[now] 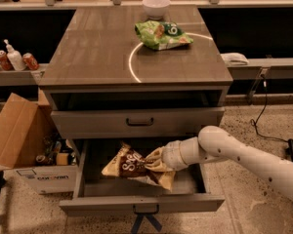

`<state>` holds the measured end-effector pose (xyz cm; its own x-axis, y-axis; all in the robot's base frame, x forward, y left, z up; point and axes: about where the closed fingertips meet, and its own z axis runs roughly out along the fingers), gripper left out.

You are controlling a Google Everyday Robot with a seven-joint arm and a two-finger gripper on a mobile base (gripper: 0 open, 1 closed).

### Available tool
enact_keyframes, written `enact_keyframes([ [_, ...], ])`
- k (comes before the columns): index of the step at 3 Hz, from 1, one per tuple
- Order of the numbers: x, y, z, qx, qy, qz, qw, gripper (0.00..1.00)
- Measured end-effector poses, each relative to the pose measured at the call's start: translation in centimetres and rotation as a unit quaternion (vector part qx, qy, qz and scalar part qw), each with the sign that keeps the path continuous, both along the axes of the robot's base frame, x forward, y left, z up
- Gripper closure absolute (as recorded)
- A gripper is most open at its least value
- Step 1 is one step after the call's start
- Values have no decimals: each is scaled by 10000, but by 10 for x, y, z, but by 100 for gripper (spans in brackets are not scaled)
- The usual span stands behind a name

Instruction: Pick brown chip bag from middle drawer and place on counter

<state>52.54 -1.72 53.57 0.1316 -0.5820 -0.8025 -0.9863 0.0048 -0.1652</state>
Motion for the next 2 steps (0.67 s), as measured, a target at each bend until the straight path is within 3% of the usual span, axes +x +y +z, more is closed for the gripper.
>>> enact_keyframes([
  [1, -11, 3, 31, 111, -246, 267, 9993, 100],
  [2, -33, 9, 83, 158, -688, 687, 9951, 100],
])
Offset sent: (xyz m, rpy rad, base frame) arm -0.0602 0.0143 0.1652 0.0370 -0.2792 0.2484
